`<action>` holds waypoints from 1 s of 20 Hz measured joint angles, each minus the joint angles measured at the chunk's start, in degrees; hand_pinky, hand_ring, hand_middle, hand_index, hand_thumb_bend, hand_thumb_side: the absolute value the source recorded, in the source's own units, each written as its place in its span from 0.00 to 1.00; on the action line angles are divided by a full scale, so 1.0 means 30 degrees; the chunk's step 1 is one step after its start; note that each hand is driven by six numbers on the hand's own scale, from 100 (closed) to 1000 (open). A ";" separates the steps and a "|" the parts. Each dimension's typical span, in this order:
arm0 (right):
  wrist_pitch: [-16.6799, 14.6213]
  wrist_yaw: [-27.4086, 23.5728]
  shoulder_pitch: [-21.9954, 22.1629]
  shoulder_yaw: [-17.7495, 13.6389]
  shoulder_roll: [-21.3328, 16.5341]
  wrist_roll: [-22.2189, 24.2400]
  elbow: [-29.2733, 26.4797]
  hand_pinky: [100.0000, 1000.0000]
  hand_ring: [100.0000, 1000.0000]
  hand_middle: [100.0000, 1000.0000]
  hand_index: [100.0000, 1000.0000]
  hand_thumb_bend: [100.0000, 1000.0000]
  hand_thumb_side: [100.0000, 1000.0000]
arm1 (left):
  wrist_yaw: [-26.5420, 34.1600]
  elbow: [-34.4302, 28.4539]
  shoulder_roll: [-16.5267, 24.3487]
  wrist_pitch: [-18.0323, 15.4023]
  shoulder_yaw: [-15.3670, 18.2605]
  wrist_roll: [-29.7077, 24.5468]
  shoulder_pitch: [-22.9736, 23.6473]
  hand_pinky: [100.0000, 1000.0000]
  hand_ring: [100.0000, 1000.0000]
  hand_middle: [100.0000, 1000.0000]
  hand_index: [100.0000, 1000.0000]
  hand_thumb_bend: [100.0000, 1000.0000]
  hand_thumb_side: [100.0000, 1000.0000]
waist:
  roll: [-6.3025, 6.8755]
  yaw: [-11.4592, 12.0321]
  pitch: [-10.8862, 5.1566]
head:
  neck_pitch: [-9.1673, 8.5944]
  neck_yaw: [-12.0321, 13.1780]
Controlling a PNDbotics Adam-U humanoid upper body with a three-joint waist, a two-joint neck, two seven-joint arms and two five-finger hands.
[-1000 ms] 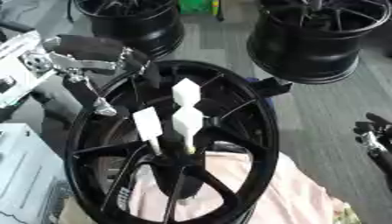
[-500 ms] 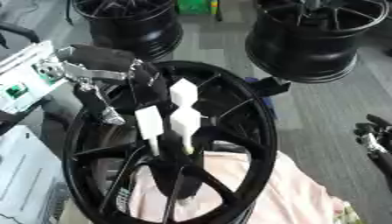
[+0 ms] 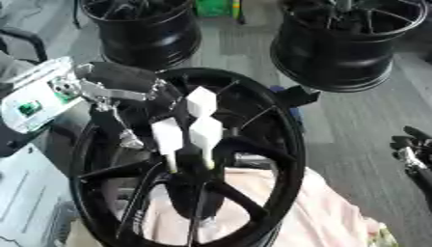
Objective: Pull the pin out of the wheel hub.
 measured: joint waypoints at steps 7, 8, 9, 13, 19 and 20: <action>0.0000 0.0002 0.0005 0.0000 0.0000 0.0000 0.0001 0.79 0.78 0.70 0.88 0.00 0.44 | 0.0272 0.0007 -0.0015 0.0174 0.0034 -0.0174 0.0008 0.68 0.37 0.27 0.40 0.00 0.08 | -0.0018 0.0026 -0.0036 | 0.0000 0.0000; 0.0000 0.0002 0.0006 0.0000 0.0000 0.0000 0.0001 0.79 0.78 0.70 0.88 0.00 0.44 | 0.0436 0.0005 -0.0015 0.0273 0.0085 -0.0273 0.0026 0.65 0.32 0.20 0.36 0.00 0.09 | -0.0024 0.0028 -0.0036 | 0.0000 0.0000; 0.0000 0.0002 0.0006 0.0000 0.0000 0.0000 0.0001 0.79 0.78 0.70 0.88 0.00 0.44 | 0.0706 -0.0016 -0.0016 0.0411 0.0178 -0.0411 0.0055 0.65 0.31 0.19 0.35 0.00 0.09 | -0.0038 0.0033 -0.0036 | 0.0000 0.0000; -0.0001 0.0004 0.0008 0.0000 0.0000 -0.0002 0.0002 0.79 0.78 0.70 0.88 0.00 0.44 | 0.1783 -0.0610 0.0001 0.0955 0.0928 -0.0955 0.0149 0.63 0.29 0.16 0.33 0.00 0.09 | -0.0086 0.0080 -0.0046 | 0.0000 -0.0001; -0.0001 0.0008 0.0015 -0.0006 0.0000 -0.0008 0.0004 0.79 0.78 0.70 0.88 0.00 0.44 | 0.3385 -0.2055 0.0463 0.1665 0.2608 -0.1665 0.0177 0.64 0.29 0.16 0.32 0.00 0.08 | -0.0105 0.0194 -0.0069 | 0.0001 -0.0024; 0.0001 0.0009 0.0018 -0.0009 0.0000 -0.0013 0.0005 0.79 0.78 0.70 0.88 0.00 0.44 | 0.3650 -0.2258 0.0661 0.1778 0.3006 -0.1778 0.0189 0.64 0.29 0.16 0.32 0.00 0.07 | -0.0128 0.0244 -0.0076 | 0.0001 -0.0039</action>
